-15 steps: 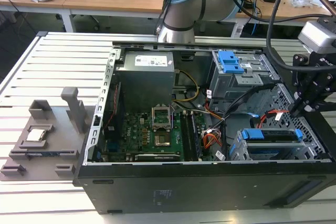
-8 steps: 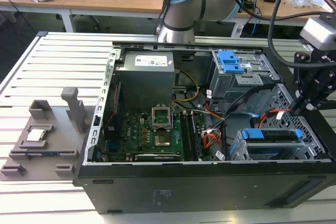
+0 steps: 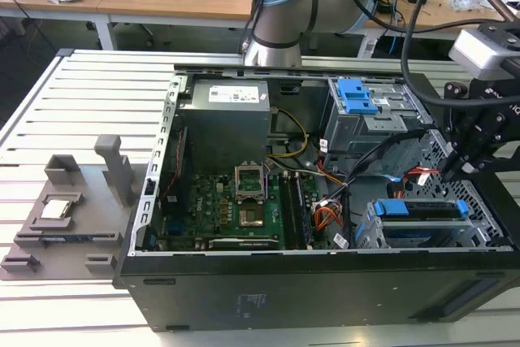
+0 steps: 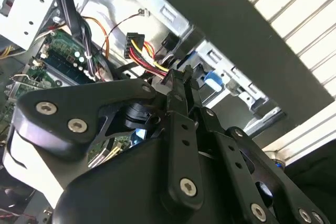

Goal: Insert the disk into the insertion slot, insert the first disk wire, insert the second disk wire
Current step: 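Insert the first disk wire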

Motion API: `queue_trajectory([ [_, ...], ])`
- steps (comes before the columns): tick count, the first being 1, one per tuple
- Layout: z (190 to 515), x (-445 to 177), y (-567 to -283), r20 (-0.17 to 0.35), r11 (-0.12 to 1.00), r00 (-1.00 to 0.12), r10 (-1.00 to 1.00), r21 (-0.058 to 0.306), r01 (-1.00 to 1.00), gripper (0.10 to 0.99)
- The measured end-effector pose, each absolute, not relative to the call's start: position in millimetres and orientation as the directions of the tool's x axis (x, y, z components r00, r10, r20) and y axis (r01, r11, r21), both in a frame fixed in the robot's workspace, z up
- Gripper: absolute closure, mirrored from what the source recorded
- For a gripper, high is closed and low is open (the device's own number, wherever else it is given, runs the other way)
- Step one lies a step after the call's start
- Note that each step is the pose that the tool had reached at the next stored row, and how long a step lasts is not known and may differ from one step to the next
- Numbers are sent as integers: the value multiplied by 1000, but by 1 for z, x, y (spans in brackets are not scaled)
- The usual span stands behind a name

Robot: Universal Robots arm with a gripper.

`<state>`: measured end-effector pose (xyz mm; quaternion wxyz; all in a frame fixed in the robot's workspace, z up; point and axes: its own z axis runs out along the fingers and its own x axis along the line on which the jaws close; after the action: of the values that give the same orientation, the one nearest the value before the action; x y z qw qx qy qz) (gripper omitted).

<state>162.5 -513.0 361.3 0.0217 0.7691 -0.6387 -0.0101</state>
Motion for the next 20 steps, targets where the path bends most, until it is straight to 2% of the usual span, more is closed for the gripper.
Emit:
queue_trajectory([
  [6,355,156,-530,12,-183,184,-983,46,-982,918],
  [10,353,154,-530,12,-134,134,-991,46,-990,918],
  [20,353,154,-530,12,-132,133,-991,46,-990,918],
])
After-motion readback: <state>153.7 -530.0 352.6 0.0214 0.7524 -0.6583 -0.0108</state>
